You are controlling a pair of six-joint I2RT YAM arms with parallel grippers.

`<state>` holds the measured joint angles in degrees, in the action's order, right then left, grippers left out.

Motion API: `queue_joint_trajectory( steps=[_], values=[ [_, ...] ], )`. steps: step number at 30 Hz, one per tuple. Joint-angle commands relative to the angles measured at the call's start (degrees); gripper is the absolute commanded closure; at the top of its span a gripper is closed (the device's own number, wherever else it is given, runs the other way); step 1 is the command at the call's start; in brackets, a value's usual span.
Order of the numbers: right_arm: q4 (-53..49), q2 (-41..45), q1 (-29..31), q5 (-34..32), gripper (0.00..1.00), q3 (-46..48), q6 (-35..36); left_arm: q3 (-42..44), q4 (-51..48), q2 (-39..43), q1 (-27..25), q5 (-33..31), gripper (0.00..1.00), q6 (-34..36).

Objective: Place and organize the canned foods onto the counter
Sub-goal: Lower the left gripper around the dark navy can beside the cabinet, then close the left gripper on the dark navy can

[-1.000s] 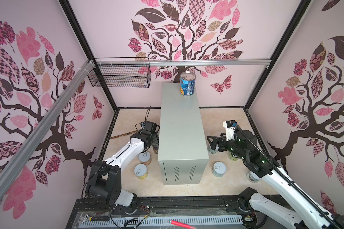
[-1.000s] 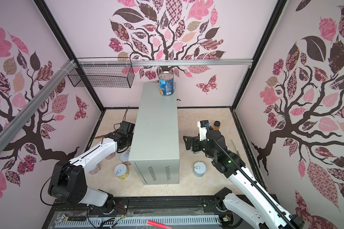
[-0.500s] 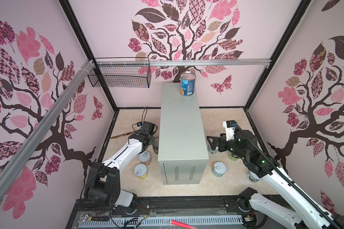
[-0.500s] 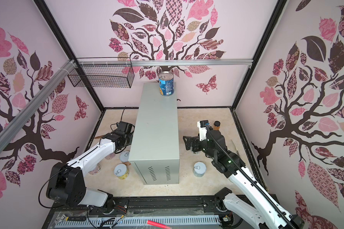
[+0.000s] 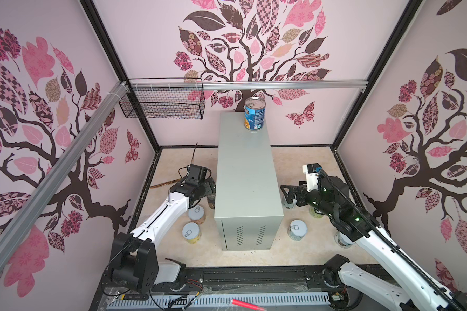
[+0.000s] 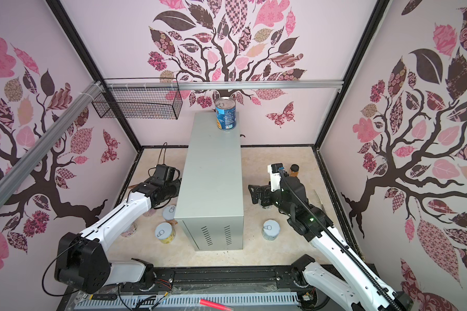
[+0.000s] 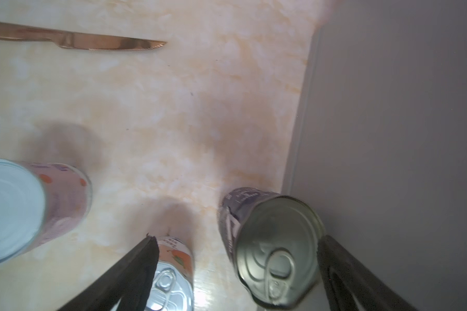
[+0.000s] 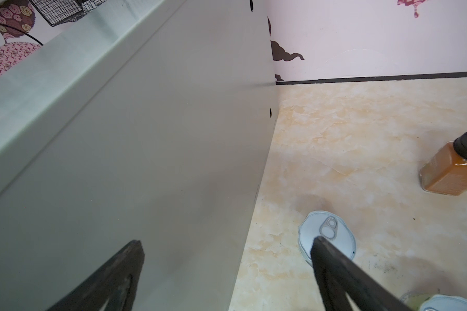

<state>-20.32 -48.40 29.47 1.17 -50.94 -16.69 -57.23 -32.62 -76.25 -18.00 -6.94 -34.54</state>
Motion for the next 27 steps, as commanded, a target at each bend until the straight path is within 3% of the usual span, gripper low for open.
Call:
queue_joint_trajectory(
  steps=[1,11,17,24,27],
  values=[
    [0.0,0.7,-0.1,0.1,0.00,-1.0,0.0,3.3,3.4,1.9,-0.5,9.3,0.02,-1.0],
    [-0.6,0.3,0.0,-0.1,0.00,-1.1,-0.1,3.3,3.8,-2.6,-2.7,11.2,0.02,1.0],
    [-0.6,-0.5,0.0,0.2,0.00,-0.9,-0.2,2.6,3.9,-6.3,-5.6,6.1,0.02,2.5],
    [-0.3,-1.6,0.0,0.7,0.00,-1.5,-0.3,4.2,6.3,-8.8,-6.0,4.5,0.02,2.5],
    [-0.3,-1.5,-0.1,0.6,0.00,-1.3,-0.2,4.2,5.4,-9.5,-6.0,0.4,0.02,1.9]
  ],
)
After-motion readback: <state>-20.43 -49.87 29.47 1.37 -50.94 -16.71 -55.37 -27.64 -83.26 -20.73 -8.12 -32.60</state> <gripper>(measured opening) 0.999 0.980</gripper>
